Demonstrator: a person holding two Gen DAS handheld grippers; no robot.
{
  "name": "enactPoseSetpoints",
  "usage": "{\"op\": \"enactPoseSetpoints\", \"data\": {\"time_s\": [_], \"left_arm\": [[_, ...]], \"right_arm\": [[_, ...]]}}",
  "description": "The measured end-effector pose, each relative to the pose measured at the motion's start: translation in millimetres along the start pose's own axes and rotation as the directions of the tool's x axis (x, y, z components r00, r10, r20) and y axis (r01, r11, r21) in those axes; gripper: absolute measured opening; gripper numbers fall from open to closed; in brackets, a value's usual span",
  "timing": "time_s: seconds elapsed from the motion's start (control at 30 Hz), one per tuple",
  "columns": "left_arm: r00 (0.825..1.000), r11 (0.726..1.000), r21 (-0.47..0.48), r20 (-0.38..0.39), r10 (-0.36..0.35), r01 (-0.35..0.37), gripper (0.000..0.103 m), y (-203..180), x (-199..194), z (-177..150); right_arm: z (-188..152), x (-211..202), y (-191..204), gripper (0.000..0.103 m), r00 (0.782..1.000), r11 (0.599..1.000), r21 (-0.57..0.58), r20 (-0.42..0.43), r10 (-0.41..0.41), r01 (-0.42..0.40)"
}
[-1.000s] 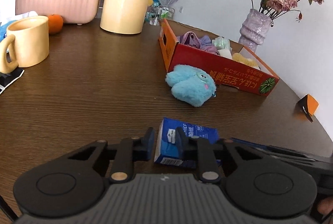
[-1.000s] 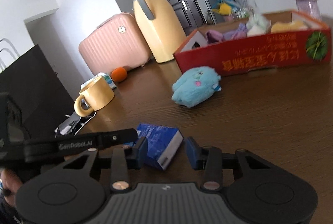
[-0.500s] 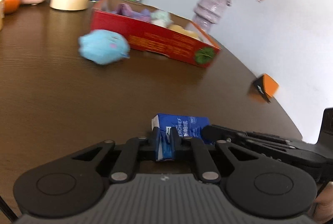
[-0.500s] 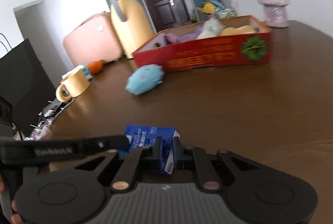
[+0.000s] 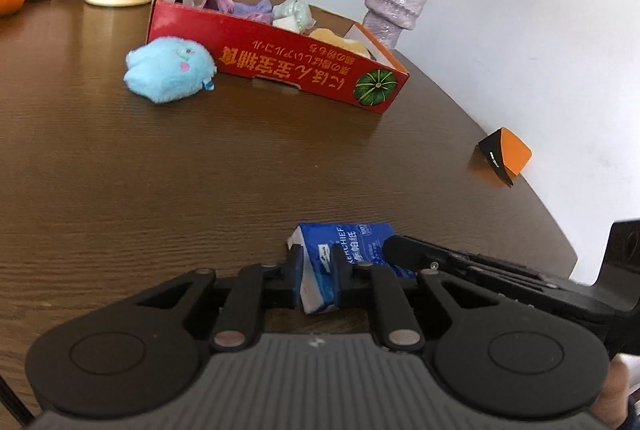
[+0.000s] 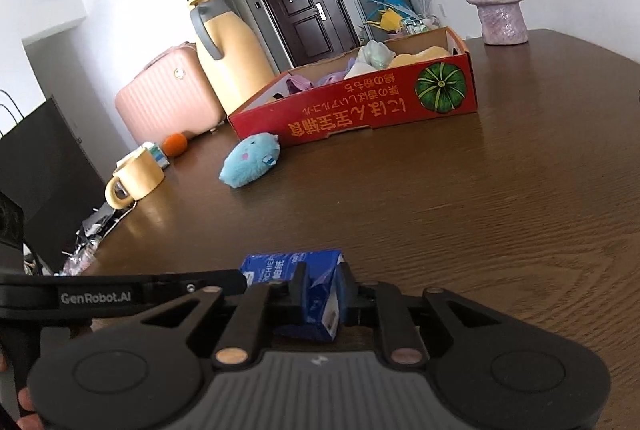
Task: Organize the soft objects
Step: 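Carry the milk carton with both tools into the box and release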
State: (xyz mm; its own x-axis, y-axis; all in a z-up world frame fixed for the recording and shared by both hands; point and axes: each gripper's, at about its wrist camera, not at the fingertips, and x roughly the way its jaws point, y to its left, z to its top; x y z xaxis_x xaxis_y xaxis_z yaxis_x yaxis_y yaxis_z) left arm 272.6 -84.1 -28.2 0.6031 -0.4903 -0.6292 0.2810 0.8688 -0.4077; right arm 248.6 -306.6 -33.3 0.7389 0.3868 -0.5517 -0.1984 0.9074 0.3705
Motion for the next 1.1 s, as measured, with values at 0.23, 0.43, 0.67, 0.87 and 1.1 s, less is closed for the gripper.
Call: {"op": "enactPoseSetpoints", "data": {"time_s": [0.23,0.43,0.67,0.87,1.1], "left_arm": [[0.999,0.999,-0.041,0.003,-0.031,0.032,0.012,6,1,-2],[0.997,0.995,-0.069,0.034,-0.070,0.072,0.010,4,0,17],[0.977,0.994,0.054,0.186,-0.100,0.091,0.010,-9,6,133],[0.990,0.997,-0.036,0.124,-0.070,0.075,0.010,25,73,221],[1.000,0.995,-0.101,0.007,0.010,-0.010,0.010,62,146,244]], "right_arm": [[-2,3,-11,0.013,0.999,0.997,0.065,-0.005,0.035,-0.034],[18,-9,-8,0.009,0.998,0.998,0.058,0.051,0.020,-0.023],[127,4,4,0.008,0.976,0.998,-0.061,0.219,0.014,-0.001],[207,89,-29,0.009,0.991,0.998,0.040,0.128,0.045,-0.050],[220,179,-58,0.009,1.000,0.992,0.123,-0.012,0.002,-0.001]]}}
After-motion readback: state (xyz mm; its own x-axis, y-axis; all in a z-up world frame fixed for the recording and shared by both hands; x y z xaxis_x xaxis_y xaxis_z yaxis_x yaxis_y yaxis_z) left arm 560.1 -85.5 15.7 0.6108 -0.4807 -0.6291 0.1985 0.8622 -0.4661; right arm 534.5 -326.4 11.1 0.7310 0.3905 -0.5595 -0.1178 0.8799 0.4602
